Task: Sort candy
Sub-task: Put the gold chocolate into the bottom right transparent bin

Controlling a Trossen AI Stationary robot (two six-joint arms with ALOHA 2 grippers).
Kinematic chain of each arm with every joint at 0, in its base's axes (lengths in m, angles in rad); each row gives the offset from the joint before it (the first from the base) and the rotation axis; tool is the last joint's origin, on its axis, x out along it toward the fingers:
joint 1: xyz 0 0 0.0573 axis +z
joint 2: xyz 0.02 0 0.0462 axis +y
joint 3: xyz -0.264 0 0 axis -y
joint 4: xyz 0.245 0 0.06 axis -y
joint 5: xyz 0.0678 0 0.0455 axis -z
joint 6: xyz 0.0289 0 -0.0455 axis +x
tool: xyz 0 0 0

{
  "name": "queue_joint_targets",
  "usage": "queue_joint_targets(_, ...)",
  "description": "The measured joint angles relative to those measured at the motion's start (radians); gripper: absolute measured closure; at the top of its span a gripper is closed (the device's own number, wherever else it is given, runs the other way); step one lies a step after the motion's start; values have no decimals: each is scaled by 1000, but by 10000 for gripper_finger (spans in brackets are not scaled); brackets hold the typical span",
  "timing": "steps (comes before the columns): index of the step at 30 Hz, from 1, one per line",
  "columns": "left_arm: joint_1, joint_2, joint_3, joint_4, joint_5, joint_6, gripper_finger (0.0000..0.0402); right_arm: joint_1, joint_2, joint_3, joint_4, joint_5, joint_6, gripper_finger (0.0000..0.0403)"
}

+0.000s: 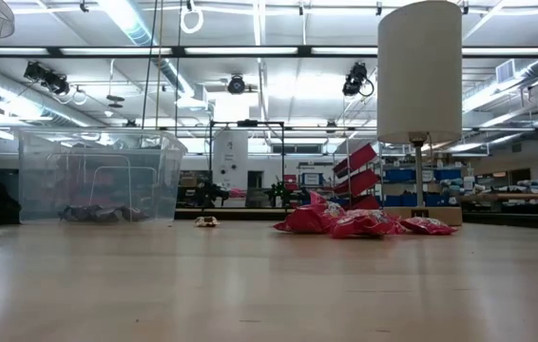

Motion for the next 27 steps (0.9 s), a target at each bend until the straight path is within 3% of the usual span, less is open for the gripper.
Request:
queue_joint_targets(13,0,0,0,-38,-5,68,319,-3,0,0,75,-28,29,392)
queue_joint_targets(17,0,-1,0,-106,-17,160,319,-26,0,0,31,-36,31,395)
queue_joint_targets(22,1,0,0,-198,-111,225,319,-52,0,0,-66,-21,22,395)
queue_joint_targets(27,1,0,0,-210,-111,242,319,-54,0,0,-90,24,12,395)
